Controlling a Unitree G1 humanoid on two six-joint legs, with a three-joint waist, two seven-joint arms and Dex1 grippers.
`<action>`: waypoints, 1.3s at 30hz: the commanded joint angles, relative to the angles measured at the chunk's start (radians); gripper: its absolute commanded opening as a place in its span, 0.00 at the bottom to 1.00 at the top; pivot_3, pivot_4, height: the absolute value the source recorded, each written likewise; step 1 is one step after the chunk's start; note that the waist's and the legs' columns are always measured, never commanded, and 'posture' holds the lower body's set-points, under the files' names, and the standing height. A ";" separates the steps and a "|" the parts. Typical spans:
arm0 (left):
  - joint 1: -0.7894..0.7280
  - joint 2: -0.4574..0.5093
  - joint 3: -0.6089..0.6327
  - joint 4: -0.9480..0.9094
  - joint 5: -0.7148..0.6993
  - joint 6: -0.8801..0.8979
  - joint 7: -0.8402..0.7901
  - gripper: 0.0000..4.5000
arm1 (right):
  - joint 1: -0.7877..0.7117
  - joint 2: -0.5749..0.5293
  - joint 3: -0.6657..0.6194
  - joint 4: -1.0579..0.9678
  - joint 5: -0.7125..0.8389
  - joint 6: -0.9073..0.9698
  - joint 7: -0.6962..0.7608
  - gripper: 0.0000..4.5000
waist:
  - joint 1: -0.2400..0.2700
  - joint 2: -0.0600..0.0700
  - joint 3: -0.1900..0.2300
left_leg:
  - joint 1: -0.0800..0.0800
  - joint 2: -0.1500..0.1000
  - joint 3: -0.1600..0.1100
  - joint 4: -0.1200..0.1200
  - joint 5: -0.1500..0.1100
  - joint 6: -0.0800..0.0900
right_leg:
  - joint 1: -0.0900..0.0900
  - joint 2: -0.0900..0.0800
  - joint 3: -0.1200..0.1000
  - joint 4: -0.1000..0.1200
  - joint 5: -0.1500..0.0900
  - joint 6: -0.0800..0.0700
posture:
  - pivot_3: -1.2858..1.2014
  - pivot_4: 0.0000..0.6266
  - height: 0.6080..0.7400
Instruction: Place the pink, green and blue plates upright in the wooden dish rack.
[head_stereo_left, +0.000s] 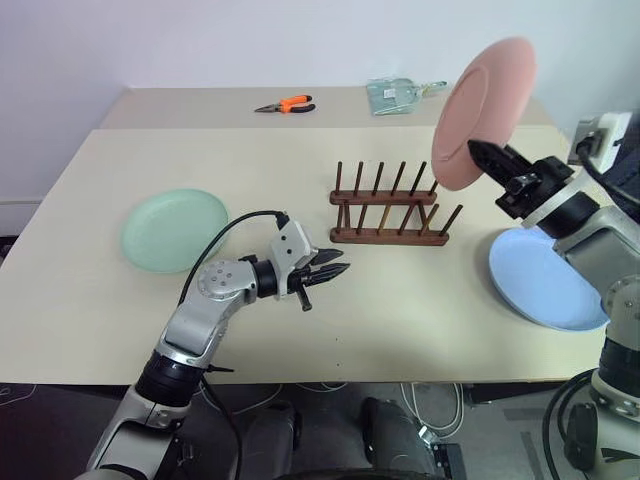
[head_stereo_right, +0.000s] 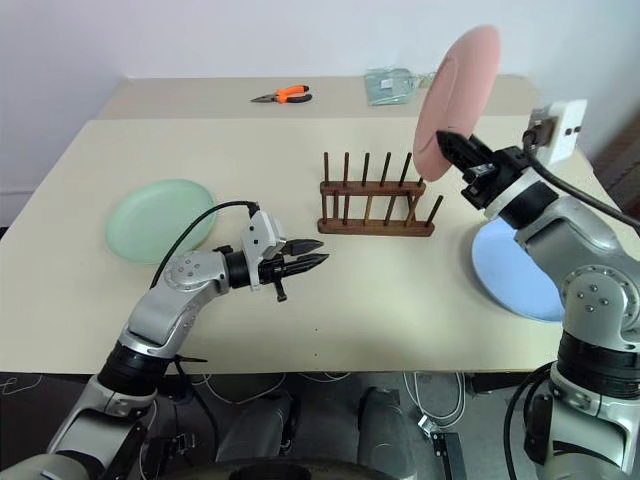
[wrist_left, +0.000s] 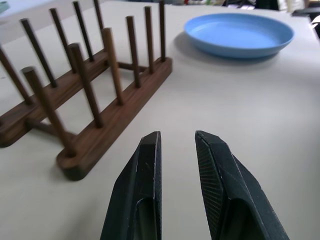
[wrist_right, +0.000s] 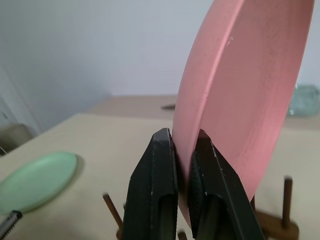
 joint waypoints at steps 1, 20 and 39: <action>0.002 -0.001 0.010 -0.052 -0.029 0.002 -0.006 0.23 | -0.004 -0.017 -0.006 -0.024 0.005 0.012 0.011 0.01 | -0.002 0.000 0.000 | 0.000 0.000 0.000 0.000 0.000 0.000 | 0.000 0.000 0.000 0.000 0.000 0.000 | 0.52 0.24 1.00; -0.029 -0.030 0.222 0.026 -0.015 0.031 0.268 1.00 | -0.137 -0.183 0.061 0.145 -0.427 -0.294 0.173 0.83 | -0.001 0.000 0.000 | 0.000 0.000 0.001 0.000 0.000 0.000 | 0.000 0.000 0.000 0.000 0.001 0.004 | 0.52 0.24 1.00; -0.063 -0.154 0.876 0.028 -0.006 0.487 1.059 1.00 | -0.122 -0.091 0.553 -0.175 -0.559 -0.323 0.479 0.99 | 0.005 -0.010 0.001 | 0.000 -0.001 -0.003 0.000 0.001 -0.002 | 0.000 0.000 -0.003 0.001 0.002 0.005 | 0.52 0.24 1.00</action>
